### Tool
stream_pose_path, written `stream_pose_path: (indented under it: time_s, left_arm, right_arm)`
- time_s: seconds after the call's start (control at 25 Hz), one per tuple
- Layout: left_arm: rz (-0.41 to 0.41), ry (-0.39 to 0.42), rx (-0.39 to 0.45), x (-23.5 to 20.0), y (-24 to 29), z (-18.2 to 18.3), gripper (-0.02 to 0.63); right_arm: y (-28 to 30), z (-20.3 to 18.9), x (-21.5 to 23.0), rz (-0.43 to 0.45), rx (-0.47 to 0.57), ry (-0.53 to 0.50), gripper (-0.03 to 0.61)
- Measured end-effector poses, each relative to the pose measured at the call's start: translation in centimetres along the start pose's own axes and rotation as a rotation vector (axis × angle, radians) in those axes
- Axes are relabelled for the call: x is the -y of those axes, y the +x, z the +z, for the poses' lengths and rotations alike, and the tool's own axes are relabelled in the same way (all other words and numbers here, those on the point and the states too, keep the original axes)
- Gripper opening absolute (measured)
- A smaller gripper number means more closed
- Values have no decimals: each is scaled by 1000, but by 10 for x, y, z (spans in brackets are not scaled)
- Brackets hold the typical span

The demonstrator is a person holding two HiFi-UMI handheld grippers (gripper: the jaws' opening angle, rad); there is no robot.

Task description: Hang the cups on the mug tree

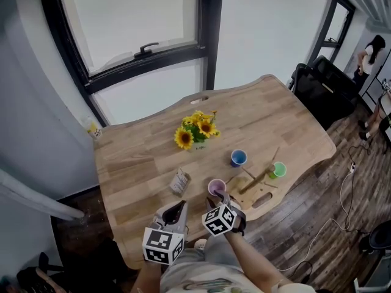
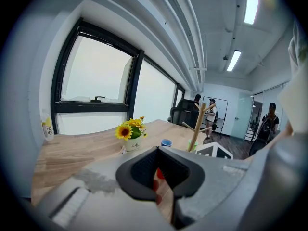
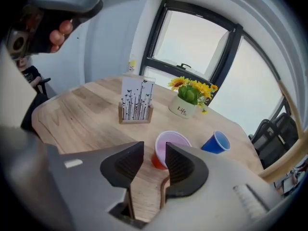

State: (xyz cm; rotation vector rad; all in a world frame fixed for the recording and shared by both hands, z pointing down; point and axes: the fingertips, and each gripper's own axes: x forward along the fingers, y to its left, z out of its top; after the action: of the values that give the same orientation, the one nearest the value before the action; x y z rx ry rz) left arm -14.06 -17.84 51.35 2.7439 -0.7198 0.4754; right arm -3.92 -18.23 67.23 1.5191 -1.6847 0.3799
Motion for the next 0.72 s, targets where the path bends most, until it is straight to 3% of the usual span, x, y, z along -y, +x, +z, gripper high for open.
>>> stream_pose_path:
  time_s: [0.24,0.56,0.72]
  left_arm:
    - [6,-8,-7,-1,-4,-5,-2]
    - [10,-16,-9,-3,-9,-10,-2]
    - [16,-22,-10,-5,-10,-12,-2]
  right_arm:
    - [10,-6,-1,0,-42,-51,125]
    - [11,-4,1,-11,-49,-83,25]
    - [9,-2,2,-9,-41,-73,23]
